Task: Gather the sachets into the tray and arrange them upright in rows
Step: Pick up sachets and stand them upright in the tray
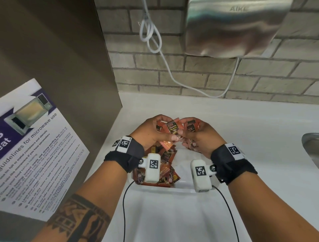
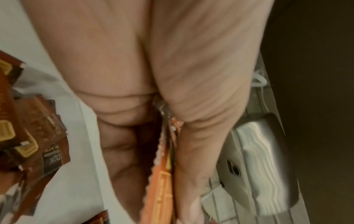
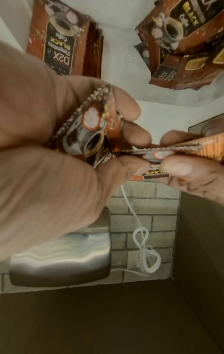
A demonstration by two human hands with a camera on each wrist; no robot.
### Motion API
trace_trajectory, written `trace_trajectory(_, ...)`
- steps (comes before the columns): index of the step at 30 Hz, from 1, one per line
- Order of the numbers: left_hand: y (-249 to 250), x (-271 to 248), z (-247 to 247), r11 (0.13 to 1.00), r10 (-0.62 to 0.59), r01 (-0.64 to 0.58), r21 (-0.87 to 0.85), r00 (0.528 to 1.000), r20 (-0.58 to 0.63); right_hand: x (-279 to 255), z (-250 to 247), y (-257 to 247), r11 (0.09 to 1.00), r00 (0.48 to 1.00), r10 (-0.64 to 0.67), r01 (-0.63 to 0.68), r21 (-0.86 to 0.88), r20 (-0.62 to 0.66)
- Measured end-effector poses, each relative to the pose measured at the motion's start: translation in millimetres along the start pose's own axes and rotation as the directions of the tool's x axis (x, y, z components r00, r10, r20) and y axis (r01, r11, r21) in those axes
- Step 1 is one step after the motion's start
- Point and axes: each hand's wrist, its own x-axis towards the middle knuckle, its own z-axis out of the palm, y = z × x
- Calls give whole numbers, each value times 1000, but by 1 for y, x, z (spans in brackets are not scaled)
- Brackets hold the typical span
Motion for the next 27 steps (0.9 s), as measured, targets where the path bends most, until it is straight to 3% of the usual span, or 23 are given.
trace_trajectory(2,0,-1,-2,999,-7,6,-47,1000,-17,0,-3,1,1000,999,32,-32,-1,25)
trace_trajectory(6,6,-1,-1,978,64,-55,202,997,-40,-2,-2,1,995,988,85,-77,-65,131)
trace_trajectory(8,9,-1,1,956,79,-69,284,997,-25,-3,-1,1,997,989,78,-76,-21,126)
trace_trajectory(14,6,-4,-5,972,83,-64,226,994,-75,0,-10,0,989,994,92,-99,109,63)
trace_trajectory(21,4,3,7,955,114,-84,285,990,-88,4,4,7,997,999,16,-14,-69,34)
trace_trajectory(23,3,4,8,984,44,-25,176,993,-106,7,1,6,997,999,-30,28,-78,-17)
trace_trajectory(25,1,4,7,995,-93,88,-47,990,-102,9,-3,4,987,980,-143,130,-97,-142)
trace_trajectory(27,0,3,6,961,-188,165,-223,978,-86,10,-5,1,932,908,-331,273,-240,-256)
